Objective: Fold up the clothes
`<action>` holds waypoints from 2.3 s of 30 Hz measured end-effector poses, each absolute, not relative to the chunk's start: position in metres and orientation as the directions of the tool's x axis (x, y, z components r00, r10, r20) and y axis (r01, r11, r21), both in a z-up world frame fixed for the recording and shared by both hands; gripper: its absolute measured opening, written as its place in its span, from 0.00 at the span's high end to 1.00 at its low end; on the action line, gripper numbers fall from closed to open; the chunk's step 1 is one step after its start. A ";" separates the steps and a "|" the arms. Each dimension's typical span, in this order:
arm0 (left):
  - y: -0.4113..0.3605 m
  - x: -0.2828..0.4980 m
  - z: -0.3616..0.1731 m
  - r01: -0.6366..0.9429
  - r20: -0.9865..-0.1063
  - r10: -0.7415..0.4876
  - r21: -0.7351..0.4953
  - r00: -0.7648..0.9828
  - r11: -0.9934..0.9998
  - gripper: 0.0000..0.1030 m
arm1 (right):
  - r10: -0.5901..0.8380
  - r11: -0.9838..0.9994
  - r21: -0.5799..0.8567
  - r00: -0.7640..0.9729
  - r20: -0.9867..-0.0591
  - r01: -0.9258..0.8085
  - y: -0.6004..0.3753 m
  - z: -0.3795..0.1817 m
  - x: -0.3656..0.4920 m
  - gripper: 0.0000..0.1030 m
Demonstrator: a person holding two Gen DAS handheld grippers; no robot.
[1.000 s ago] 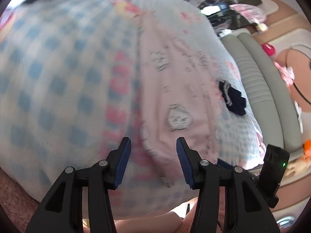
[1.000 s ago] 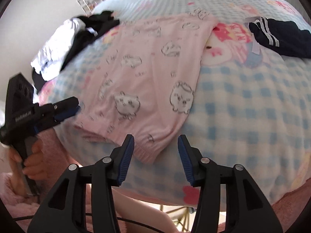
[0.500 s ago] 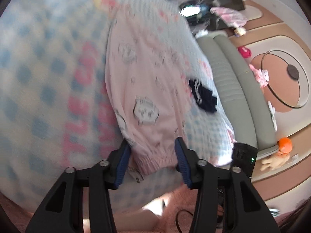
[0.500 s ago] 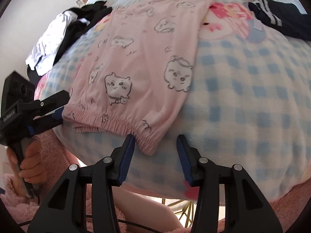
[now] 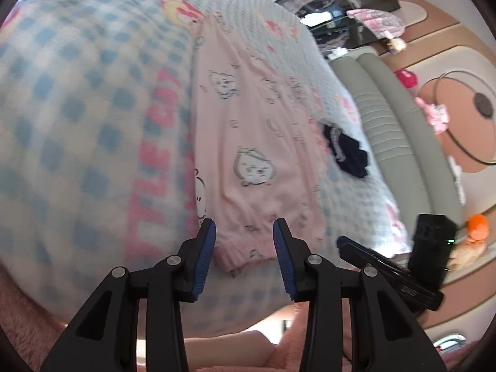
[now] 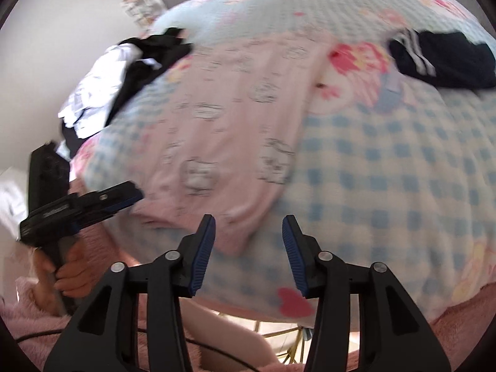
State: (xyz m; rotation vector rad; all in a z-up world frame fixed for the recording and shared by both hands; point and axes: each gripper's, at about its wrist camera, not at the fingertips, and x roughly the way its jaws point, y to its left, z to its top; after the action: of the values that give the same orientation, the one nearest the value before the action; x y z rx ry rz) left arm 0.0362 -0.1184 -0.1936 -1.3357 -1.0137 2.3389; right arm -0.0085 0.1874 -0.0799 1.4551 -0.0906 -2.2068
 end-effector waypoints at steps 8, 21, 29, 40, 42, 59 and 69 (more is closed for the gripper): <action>-0.113 0.036 -0.202 0.097 -0.637 0.595 -0.718 -0.491 -0.689 0.61 | -0.326 -0.901 0.222 -0.245 -0.913 0.373 0.152 -0.108 -0.002 0.55; -0.140 0.033 -0.218 0.074 -0.384 0.771 -0.911 -0.508 -0.406 0.56 | -0.404 -0.901 0.322 -0.290 -0.868 0.290 0.179 -0.091 -0.008 0.51; -0.123 0.024 -0.211 0.020 -0.394 0.768 -0.895 -0.505 -0.446 0.51 | -0.446 -0.887 0.365 -0.322 -0.835 0.283 0.187 -0.075 -0.008 0.37; -0.113 0.009 -0.221 0.079 -0.472 0.721 -0.858 -0.507 -0.507 0.70 | -0.391 -0.913 0.338 -0.250 -0.886 0.229 0.192 -0.105 -0.015 0.37; -0.108 0.007 -0.224 0.130 -0.582 0.649 -0.785 -0.490 -0.605 0.81 | -0.375 -0.915 0.316 -0.237 -0.896 0.252 0.189 -0.106 -0.015 0.37; -0.114 0.016 -0.237 0.126 -0.466 0.760 -0.877 -0.452 -0.463 0.79 | -0.358 -0.918 0.274 -0.298 -0.885 0.288 0.176 -0.114 -0.012 0.38; -0.110 0.024 -0.212 0.042 -0.458 0.730 -0.859 -0.507 -0.510 0.62 | -0.280 -0.933 0.164 -0.360 -0.890 0.322 0.164 -0.114 -0.005 0.36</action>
State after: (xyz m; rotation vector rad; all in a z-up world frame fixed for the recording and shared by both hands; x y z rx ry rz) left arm 0.0243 -0.1105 -0.2122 -1.2115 -1.2070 2.0607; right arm -0.0045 0.1642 -0.1145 1.5107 0.0543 -2.3263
